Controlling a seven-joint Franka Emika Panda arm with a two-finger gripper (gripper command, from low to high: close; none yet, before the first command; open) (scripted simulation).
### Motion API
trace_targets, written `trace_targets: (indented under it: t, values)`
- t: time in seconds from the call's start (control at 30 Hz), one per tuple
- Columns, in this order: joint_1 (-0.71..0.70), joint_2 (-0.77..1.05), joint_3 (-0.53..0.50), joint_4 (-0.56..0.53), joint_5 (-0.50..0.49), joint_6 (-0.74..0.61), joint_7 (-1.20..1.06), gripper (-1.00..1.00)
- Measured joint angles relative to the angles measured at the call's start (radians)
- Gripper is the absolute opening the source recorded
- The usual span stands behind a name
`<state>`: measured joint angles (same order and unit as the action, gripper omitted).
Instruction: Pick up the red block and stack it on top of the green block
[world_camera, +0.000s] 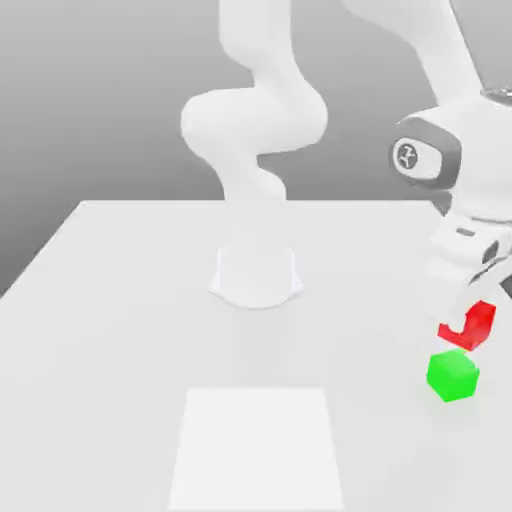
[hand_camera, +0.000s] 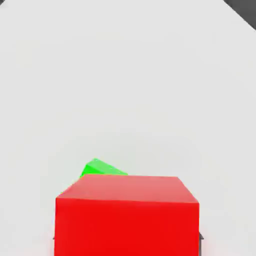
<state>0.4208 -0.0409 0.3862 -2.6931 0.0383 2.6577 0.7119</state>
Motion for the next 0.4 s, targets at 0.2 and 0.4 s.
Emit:
trace_targets:
  t: [0.2, 0.4]
  values:
    - [-0.015, 0.103, -0.010, 0.005, -0.113, 0.093, 0.078, -1.00]
    - [0.011, 0.208, -0.055, 0.007, -0.226, 0.183, 0.159, 1.00]
